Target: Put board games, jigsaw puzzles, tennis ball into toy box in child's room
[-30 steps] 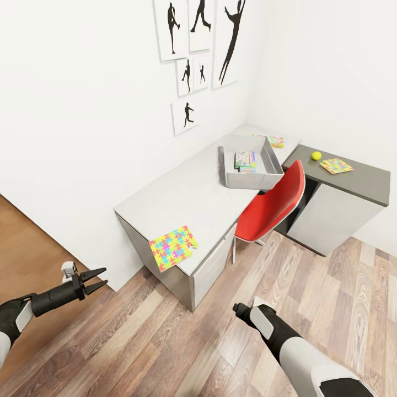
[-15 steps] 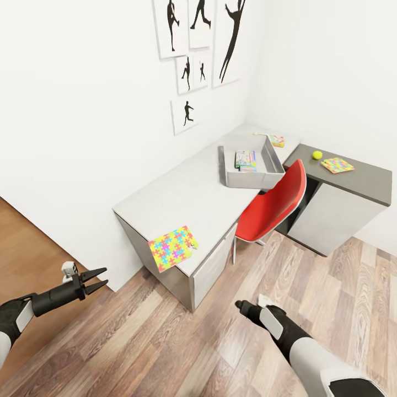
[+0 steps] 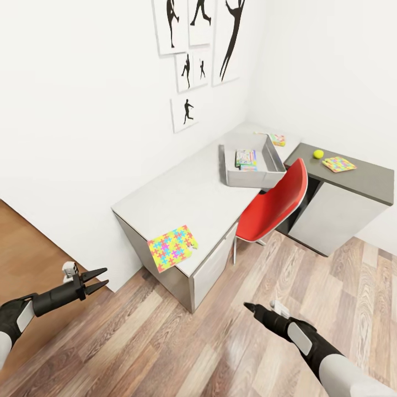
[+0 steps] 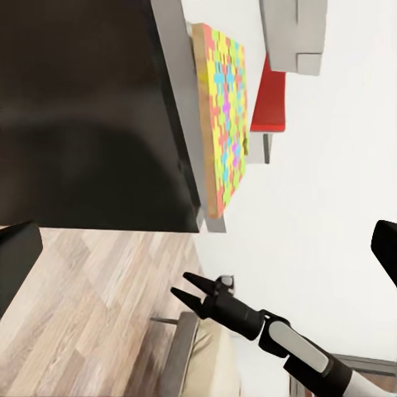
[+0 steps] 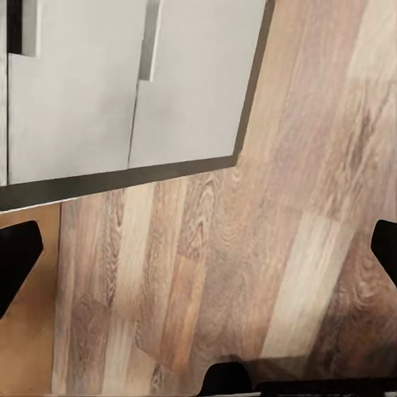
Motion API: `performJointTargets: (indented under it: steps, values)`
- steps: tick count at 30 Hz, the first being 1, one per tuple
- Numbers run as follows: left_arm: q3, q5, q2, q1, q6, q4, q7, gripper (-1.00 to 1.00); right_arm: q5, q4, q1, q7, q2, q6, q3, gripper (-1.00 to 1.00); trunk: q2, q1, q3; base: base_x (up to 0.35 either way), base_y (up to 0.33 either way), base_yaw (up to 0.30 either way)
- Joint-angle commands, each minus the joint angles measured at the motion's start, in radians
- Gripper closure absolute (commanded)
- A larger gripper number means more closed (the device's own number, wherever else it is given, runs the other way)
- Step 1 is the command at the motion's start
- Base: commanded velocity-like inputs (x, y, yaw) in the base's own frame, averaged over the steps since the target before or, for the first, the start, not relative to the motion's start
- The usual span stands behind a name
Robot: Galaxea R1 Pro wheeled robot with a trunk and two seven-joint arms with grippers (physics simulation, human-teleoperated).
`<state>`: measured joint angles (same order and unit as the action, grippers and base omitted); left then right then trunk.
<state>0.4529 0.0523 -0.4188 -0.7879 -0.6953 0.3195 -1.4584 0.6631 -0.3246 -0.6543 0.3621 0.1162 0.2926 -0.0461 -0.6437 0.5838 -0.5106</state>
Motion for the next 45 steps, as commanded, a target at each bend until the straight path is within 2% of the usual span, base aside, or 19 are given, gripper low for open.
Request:
performJointTargets:
  steps: [1,7,10,16,17,18,21,23,25,29,30,32,35,37,45]
  values:
    - [0.001,-0.001,0.001,-0.001,-0.01,0.0,-0.004,-1.0,0.009,-0.001,0.0,0.01,0.002,0.005,-0.004,-1.0,-0.008,0.004,-0.004,0.0,0.0,0.0]
    - [0.001,-0.001,0.001,-0.001,-0.009,0.0,-0.004,-1.0,0.01,-0.001,0.001,0.074,0.005,0.009,-0.002,-1.0,-0.05,0.027,-0.023,0.0,0.0,0.0]
    - [0.001,-0.002,0.0,-0.001,-0.009,0.0,-0.004,-1.0,0.011,-0.001,0.001,0.128,0.019,0.012,-0.003,-1.0,-0.071,0.039,-0.032,0.0,0.0,0.0]
    - [0.001,-0.002,0.001,-0.001,-0.009,0.0,-0.004,-1.0,0.024,0.0,0.001,0.301,0.082,0.054,-0.002,-1.0,-0.113,0.062,-0.051,0.0,0.0,0.0]
    - [0.001,-0.002,0.001,-0.001,-0.008,0.0,-0.004,-1.0,0.042,0.0,0.001,0.357,0.097,0.074,-0.001,-1.0,-0.12,0.065,-0.054,0.0,0.0,0.0]
    - [0.001,-0.002,0.001,-0.001,-0.008,0.0,-0.004,-1.0,0.053,0.0,0.001,0.384,0.104,0.084,0.0,-1.0,-0.127,0.069,-0.058,0.0,0.0,0.0]
    - [0.001,-0.002,0.002,-0.001,-0.007,0.0,-0.004,-1.0,0.138,-0.006,0.001,0.503,0.124,0.12,0.011,-1.0,-0.148,0.081,-0.067,0.0,0.0,0.0]
    - [0.0,-0.002,0.003,-0.001,-0.007,0.0,-0.004,-1.0,0.159,-0.008,0.001,0.521,0.131,0.126,0.014,-1.0,-0.162,0.088,-0.073,0.0,0.0,0.0]
    - [-0.001,-0.003,0.005,-0.001,-0.007,0.0,-0.003,-1.0,0.191,-0.01,0.001,0.542,0.158,0.133,0.024,-1.0,-0.176,0.096,-0.079,0.0,0.0,0.0]
    - [-0.002,-0.005,0.009,-0.001,-0.006,0.0,-0.002,-1.0,0.218,-0.011,0.001,0.552,0.182,0.134,0.048,-1.0,-0.204,0.111,-0.092,0.0,0.0,0.0]
    - [-0.002,-0.006,0.011,-0.001,-0.006,0.0,-0.001,-1.0,0.228,-0.011,0.001,0.556,0.189,0.133,0.066,-1.0,-0.211,0.115,-0.095,0.0,0.0,0.0]
    - [-0.002,-0.005,0.011,-0.001,-0.006,0.0,-0.001,-1.0,0.237,-0.01,0.001,0.558,0.194,0.134,0.087,-1.0,-0.225,0.123,-0.101,0.0,0.0,0.0]
    - [-0.001,-0.004,0.012,-0.001,-0.006,0.0,-0.001,-1.0,0.251,-0.011,0.001,0.562,0.201,0.137,0.142,-1.0,-0.246,0.134,-0.111,0.0,0.0,0.0]
    - [-0.001,-0.004,0.013,-0.001,-0.006,0.0,-0.001,-1.0,0.254,-0.011,0.001,0.567,0.202,0.138,0.161,-1.0,-0.26,0.142,-0.117,0.0,0.0,0.0]
    - [0.0,-0.003,0.014,-0.001,-0.007,0.0,-0.002,-1.0,0.254,-0.011,0.001,0.572,0.203,0.136,0.179,-1.0,-0.316,0.173,-0.142,0.0,0.0,0.0]
